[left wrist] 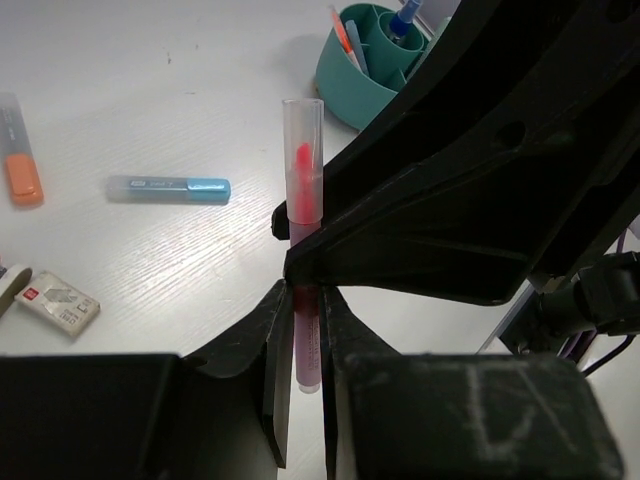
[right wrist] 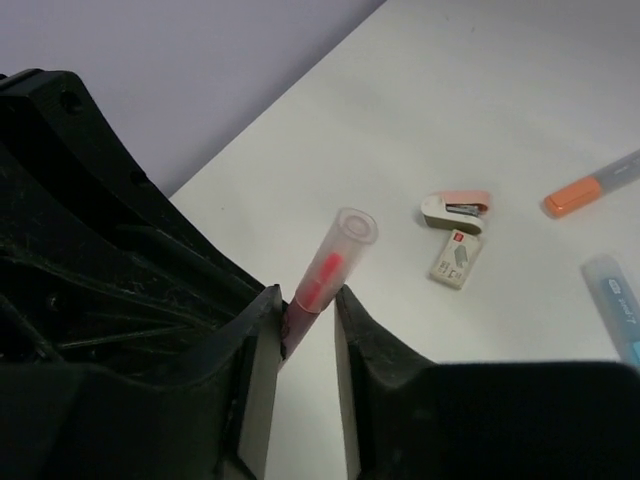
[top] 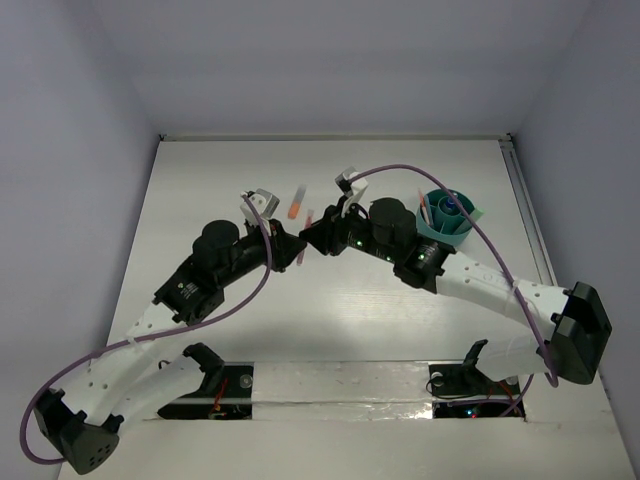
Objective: Sort the stationery into containers
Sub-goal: Close the pen cap on the pen, then place the pen in the storage box, then pick up the pen from the center of the board.
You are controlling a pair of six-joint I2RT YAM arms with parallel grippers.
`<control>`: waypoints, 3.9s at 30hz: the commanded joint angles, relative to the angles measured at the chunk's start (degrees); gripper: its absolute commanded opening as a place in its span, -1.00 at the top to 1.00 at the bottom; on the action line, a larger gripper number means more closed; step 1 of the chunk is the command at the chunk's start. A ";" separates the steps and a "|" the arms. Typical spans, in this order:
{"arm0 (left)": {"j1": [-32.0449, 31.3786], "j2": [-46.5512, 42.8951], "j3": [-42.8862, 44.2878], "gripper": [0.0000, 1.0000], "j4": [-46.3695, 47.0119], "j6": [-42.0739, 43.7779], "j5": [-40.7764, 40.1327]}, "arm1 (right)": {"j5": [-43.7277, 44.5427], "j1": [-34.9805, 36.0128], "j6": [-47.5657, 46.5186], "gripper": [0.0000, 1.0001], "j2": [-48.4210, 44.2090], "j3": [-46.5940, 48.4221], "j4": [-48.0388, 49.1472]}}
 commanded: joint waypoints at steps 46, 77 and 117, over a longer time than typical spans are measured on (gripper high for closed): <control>0.12 -12.41 1.17 -0.39 2.45 6.14 2.47 | 42.03 -31.17 -18.16 1.00 -0.49 -10.88 5.09; 0.12 -12.41 1.43 -0.37 1.57 6.49 1.33 | 37.90 -31.17 -10.43 0.19 0.40 -10.79 -11.87; 1.70 -14.78 1.43 1.00 -0.71 3.86 -12.56 | 16.72 -14.83 6.27 -0.46 57.24 55.45 -26.88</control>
